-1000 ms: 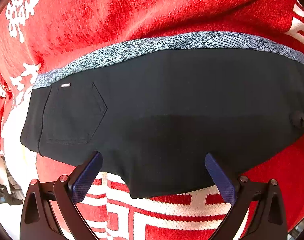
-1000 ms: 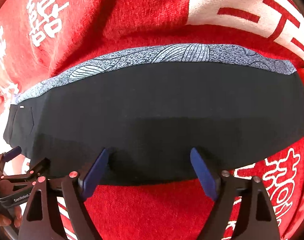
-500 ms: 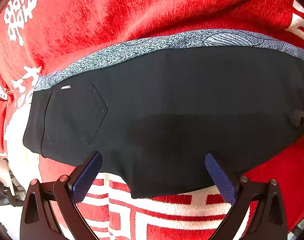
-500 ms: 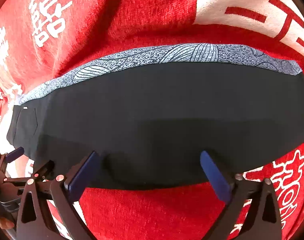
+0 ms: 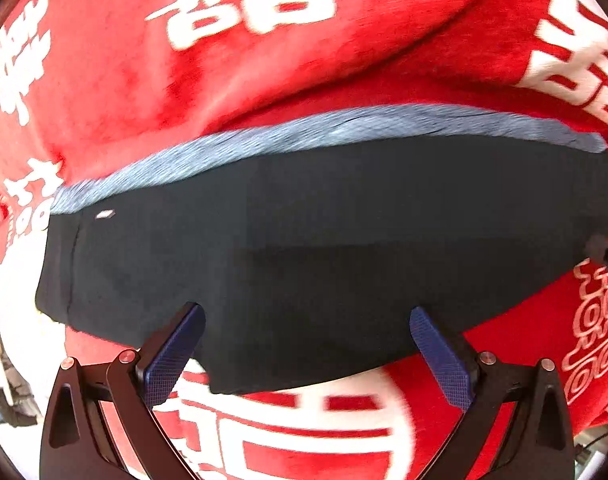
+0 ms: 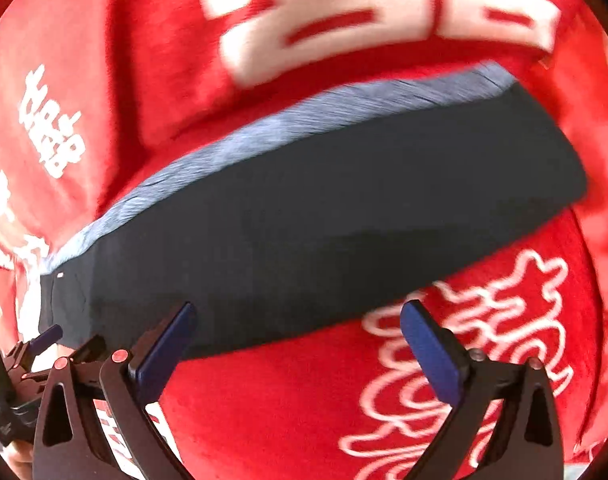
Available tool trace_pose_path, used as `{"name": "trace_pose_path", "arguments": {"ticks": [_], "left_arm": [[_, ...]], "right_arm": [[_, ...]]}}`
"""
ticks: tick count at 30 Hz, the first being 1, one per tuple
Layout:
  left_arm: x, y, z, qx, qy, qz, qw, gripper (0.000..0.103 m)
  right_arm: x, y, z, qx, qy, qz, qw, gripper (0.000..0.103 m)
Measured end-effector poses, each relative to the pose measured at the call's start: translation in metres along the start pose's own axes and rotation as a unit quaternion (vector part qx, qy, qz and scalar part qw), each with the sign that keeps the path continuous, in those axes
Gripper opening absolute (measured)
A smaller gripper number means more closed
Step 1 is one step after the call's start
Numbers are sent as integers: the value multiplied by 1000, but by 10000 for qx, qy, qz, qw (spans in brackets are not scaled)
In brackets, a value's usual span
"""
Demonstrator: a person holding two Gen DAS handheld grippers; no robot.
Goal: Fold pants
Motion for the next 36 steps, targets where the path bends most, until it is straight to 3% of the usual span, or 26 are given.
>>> {"name": "trace_pose_path", "arguments": {"ticks": [3,5,8,10,12,18,21,30,33,36], "left_arm": [[4,-29,0,-186,-3,-112,9998,103],[6,-52,-1,-309,5,-203,9993,103],[8,-78,-2,-279,-78,-374,9989,103],[12,-91,-1,-326,-144,-394,9986,103],[18,-103,0,-433,-207,-306,9984,103],[36,-148,-14,-555,-482,-320,9968,103],[32,-161,-32,-526,-373,-388,9972,103],[16,-158,-48,-673,-306,-218,9970,103],[16,-150,-49,-663,-328,-273,9969,103],[19,-154,-47,-658,-353,-297,9968,103]], "right_arm": [[-13,-27,7,149,-26,-397,9991,102],[-21,-42,14,486,-245,-647,9964,101],[-31,-63,20,865,-394,-895,9914,89],[-37,-77,21,966,-388,-1043,9891,48],[-41,-93,22,1013,-440,-1226,9863,37],[-43,-138,21,1100,-944,-1774,9734,38],[-43,-156,20,1059,-1181,-1934,9682,41],[-51,-177,25,1302,-1802,-2273,9481,43],[-58,-178,29,1170,-1941,-2512,9410,43],[-52,-174,23,1221,-2122,-2634,9331,57]]}}
Point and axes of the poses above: each gripper's, at about its wrist camera, not at the fingertips, and z roughly against the way its jaws point, y to its left, x to its top, the point moved 4 cm from there along -z, roughly the way its jaws point, and after that the axes turned 12 degrees about z, right-handed, at the moved point
